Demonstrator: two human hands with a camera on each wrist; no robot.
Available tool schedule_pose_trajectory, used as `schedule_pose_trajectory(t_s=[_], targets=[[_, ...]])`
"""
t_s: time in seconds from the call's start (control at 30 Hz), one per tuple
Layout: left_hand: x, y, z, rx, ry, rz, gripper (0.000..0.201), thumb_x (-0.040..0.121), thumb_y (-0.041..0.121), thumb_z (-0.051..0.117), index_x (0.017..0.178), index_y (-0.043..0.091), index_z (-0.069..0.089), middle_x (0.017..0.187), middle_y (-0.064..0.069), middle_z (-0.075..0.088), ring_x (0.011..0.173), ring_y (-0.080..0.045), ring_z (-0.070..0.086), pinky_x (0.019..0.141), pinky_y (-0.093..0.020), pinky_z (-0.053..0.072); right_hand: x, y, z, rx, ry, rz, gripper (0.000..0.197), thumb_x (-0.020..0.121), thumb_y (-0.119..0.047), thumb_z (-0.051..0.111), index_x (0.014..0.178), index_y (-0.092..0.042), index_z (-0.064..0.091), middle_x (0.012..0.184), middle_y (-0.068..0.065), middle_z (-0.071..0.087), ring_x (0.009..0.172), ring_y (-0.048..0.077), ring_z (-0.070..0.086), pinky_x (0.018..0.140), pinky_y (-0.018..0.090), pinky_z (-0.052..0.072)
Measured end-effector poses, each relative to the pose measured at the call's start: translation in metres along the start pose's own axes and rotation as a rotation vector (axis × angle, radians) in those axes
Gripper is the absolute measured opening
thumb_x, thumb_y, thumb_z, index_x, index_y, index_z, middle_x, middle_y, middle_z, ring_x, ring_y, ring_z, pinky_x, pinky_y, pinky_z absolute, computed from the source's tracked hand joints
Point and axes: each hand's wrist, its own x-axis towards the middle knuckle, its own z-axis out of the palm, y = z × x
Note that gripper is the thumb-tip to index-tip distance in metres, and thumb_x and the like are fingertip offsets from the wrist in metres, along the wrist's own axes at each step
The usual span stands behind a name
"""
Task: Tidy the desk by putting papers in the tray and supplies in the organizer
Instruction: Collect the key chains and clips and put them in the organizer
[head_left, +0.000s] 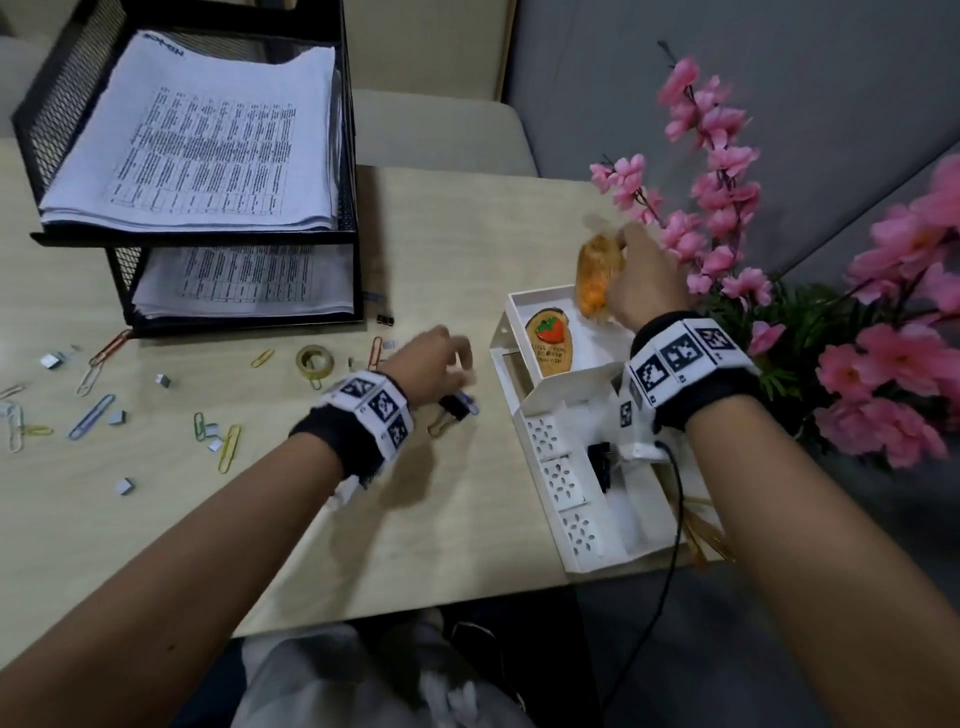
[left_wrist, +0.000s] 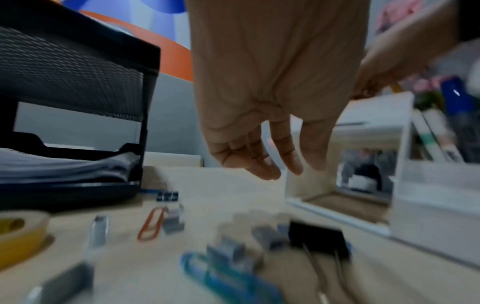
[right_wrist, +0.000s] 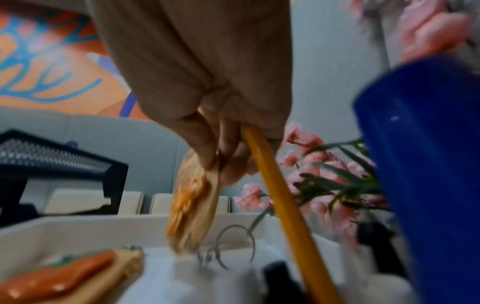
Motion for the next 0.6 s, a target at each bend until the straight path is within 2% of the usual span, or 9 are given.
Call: schedule_pose_trajectory(t_s=[0.07,0.13,0.23,0.33,0.43,0.5,0.57,0.6], targets=[[-0.005,-0.004,0.017,0.13,-0.082,0.012,0.03,0.088,0.019,0.058,0.118,0.013,0.058,0.121,-0.013,0.048,0.111,-0.03,0.05,0.087,-0.035,0.043,0.004,0.005,0.006,-0.191,-0.165,0.023,0.038,0.087,0.003,0.042,0.122,-0.01,0.047,0.125,0.02,0.055,0.114,0.039,0.053,0.096,0.048,0.044],[-0.009,-0.005,0.027,0.253,-0.118,0.041,0.034,0.089,0.015,0.054,0.123,0.015,0.054,0.124,-0.011,0.046,0.115,-0.031,0.046,0.087,-0.039,0.043,0.007,0.008,0.009,-0.286,-0.245,0.064,0.036,0.087,-0.001,0.043,0.122,-0.007,0.049,0.129,0.02,0.052,0.117,0.038,0.051,0.098,0.047,0.041],[-0.01,-0.002,0.033,0.315,-0.091,0.057,0.032,0.091,0.011,0.046,0.123,0.01,0.051,0.123,-0.013,0.044,0.114,-0.032,0.045,0.076,-0.038,0.041,0.007,0.011,0.011,-0.348,-0.255,0.083,0.034,0.087,-0.003,0.044,0.12,-0.005,0.05,0.128,0.02,0.051,0.117,0.038,0.051,0.098,0.045,0.04],[-0.012,0.001,0.037,0.335,-0.073,0.033,0.029,0.093,0.015,0.044,0.12,0.004,0.047,0.122,-0.016,0.044,0.111,-0.034,0.05,0.075,-0.04,0.043,0.003,0.008,0.011,-0.388,-0.202,0.069,0.033,0.085,-0.001,0.047,0.117,-0.006,0.053,0.127,0.019,0.052,0.121,0.036,0.046,0.104,0.048,0.032],[-0.015,0.0,0.038,0.316,-0.053,-0.036,0.031,0.092,0.013,0.045,0.121,0.002,0.042,0.123,-0.016,0.046,0.109,-0.037,0.054,0.075,-0.04,0.041,-0.012,-0.004,0.006,-0.227,-0.007,-0.061,0.036,0.085,0.002,0.048,0.119,-0.009,0.055,0.13,0.015,0.048,0.124,0.032,0.04,0.104,0.047,0.029],[-0.017,-0.004,0.038,0.283,-0.018,-0.077,0.029,0.093,0.012,0.044,0.119,0.001,0.043,0.124,-0.016,0.047,0.11,-0.037,0.054,0.076,-0.041,0.041,-0.035,-0.017,0.008,0.011,0.116,-0.191,0.031,0.087,0.003,0.046,0.114,-0.008,0.057,0.123,0.012,0.052,0.116,0.027,0.047,0.097,0.036,0.037],[-0.019,-0.01,0.036,0.26,0.008,-0.105,0.027,0.092,0.012,0.046,0.116,0.001,0.046,0.123,-0.016,0.046,0.11,-0.037,0.054,0.076,-0.041,0.042,-0.066,-0.029,0.021,0.239,0.116,-0.239,0.024,0.089,0.003,0.045,0.106,-0.005,0.06,0.112,0.01,0.059,0.099,0.021,0.053,0.083,0.023,0.039],[-0.019,-0.014,0.035,0.248,0.014,-0.115,0.026,0.092,0.012,0.046,0.115,0.0,0.047,0.123,-0.016,0.047,0.11,-0.037,0.054,0.078,-0.042,0.043,-0.08,-0.033,0.033,0.297,0.07,-0.217,0.022,0.09,0.002,0.044,0.103,-0.004,0.061,0.107,0.01,0.061,0.094,0.02,0.054,0.078,0.02,0.037]])
